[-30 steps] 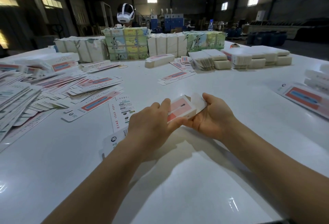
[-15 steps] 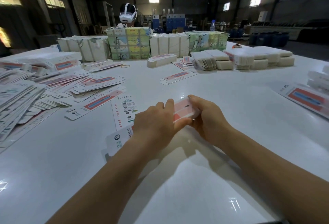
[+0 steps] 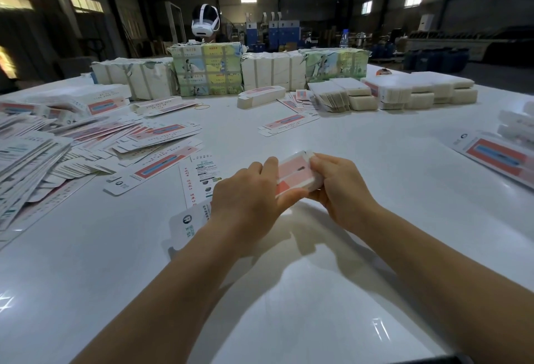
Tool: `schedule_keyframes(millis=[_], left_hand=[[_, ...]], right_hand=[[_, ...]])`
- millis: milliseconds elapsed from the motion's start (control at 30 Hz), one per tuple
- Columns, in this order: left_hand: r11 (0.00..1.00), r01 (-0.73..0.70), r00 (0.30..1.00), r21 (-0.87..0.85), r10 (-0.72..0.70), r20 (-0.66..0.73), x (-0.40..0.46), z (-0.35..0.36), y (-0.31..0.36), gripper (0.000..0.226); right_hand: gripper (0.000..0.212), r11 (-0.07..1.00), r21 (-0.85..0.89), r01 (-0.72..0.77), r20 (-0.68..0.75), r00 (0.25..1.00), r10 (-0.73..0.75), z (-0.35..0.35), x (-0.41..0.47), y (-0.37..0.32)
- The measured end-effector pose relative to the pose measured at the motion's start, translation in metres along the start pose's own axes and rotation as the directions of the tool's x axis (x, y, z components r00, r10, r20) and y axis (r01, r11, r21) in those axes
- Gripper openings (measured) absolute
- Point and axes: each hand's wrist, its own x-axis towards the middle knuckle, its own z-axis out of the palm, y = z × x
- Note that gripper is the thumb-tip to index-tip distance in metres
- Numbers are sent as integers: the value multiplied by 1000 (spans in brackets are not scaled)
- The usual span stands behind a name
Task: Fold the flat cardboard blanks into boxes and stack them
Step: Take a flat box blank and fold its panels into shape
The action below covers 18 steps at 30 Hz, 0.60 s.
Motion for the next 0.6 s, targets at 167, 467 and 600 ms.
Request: schedule_keyframes(millis=[167, 467, 600], left_hand=[[999, -19, 1000, 40, 19, -2, -1, -1, -1, 75], [970, -84, 995, 227, 95, -36, -3, -5, 5, 86], [962, -81, 993, 260, 99, -58, -5, -4, 10, 83]], right_hand=[[37, 984, 128, -124, 57, 991, 117, -6, 1, -5], [21, 941, 230, -247, 9, 968, 252, -9, 1, -5], [22, 938, 255, -235, -19, 968, 248, -7, 0, -6]])
